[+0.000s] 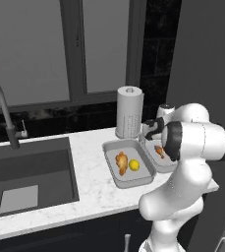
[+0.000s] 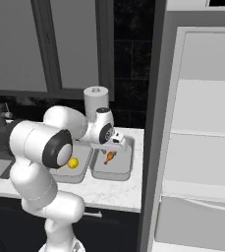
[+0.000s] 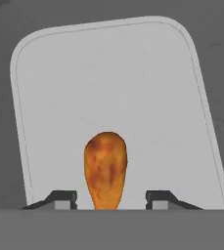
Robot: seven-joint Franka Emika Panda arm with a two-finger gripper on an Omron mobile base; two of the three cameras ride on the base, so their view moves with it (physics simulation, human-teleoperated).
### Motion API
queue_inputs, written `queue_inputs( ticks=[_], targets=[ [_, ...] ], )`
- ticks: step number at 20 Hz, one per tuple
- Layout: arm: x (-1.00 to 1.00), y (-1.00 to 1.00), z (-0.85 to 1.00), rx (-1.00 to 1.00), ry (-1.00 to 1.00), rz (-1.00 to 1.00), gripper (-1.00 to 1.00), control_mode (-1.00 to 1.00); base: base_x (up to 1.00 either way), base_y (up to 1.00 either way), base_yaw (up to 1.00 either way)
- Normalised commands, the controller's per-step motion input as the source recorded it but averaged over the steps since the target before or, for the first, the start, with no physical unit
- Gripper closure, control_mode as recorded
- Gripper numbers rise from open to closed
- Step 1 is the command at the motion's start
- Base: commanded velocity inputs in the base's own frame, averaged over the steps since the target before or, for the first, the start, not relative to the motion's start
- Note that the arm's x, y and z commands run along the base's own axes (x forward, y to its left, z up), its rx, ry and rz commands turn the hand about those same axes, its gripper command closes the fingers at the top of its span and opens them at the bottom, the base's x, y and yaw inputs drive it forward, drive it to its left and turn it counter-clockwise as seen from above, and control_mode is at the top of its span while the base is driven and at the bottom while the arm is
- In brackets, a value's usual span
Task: Place one lemon and one chicken drumstick in each tupperware on the nearby counter, to pack two identical lunches.
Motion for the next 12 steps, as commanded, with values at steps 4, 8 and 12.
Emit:
queue_inputs(
  ticks=[4,8,12],
  targets=[
    [-0.49,-0.01,0.81,0.0,-0.1,0.0,-1.0,-1.0,0.0,0.0,0.0],
    [-0.71,0.14,0.82,0.0,-0.03,0.0,-1.0,-1.0,0.0,0.0,0.0],
    [-0.95,0.4,0.95,0.0,0.0,0.02,-1.0,-1.0,0.0,0.0,0.0]
  ],
)
